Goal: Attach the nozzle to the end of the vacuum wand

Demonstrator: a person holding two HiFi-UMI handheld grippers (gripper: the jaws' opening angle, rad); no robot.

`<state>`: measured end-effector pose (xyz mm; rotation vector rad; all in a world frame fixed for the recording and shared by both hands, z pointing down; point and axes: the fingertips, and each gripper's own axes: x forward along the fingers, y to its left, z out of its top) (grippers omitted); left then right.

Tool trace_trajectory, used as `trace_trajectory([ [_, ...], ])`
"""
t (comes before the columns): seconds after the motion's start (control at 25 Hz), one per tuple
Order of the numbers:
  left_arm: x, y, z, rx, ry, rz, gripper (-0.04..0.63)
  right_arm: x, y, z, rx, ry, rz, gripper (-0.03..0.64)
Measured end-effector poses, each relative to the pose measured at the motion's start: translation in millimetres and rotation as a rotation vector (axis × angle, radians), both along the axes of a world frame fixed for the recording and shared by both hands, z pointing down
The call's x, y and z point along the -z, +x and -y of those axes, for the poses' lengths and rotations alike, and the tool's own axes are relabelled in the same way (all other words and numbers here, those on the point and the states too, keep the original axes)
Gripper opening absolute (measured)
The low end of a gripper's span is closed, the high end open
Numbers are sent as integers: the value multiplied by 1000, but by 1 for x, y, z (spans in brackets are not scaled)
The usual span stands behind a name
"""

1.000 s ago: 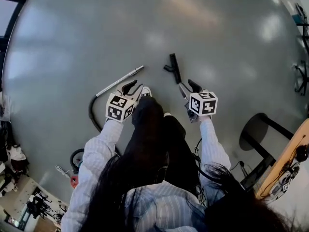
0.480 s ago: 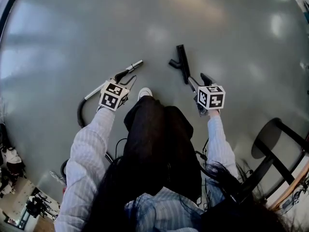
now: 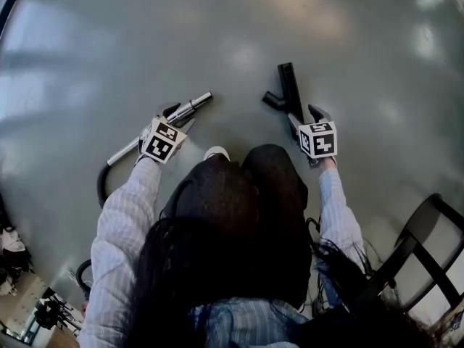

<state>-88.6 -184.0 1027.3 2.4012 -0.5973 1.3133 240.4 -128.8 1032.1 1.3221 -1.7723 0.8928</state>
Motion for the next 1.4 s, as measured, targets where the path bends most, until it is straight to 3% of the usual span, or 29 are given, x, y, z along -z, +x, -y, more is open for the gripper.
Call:
trace_trajectory([
  [0.28,-49,-21,1,13,26,79,216,-40,-12,-1,118,-26,7,261],
  [0.48,-72,-33,-3,27,-2,156,218,-59,-14,7,160,-51,-24,261],
  [0.8,-95,-14,-22,-29,-27,208,221,-78,-2,14,240,-81,-61,261],
  [0.96,-79,-6,3,-46,-66,205,222,-56,-5,63,313,-75,-93,261],
  [1.2,-84,-30,24,-55,-58,231,221,-52,-71,107,531,-25,-68,261],
  [1.4,-61,-28,28,-63,-32,182,221,-34,-107,127,678,30,-87,261],
])
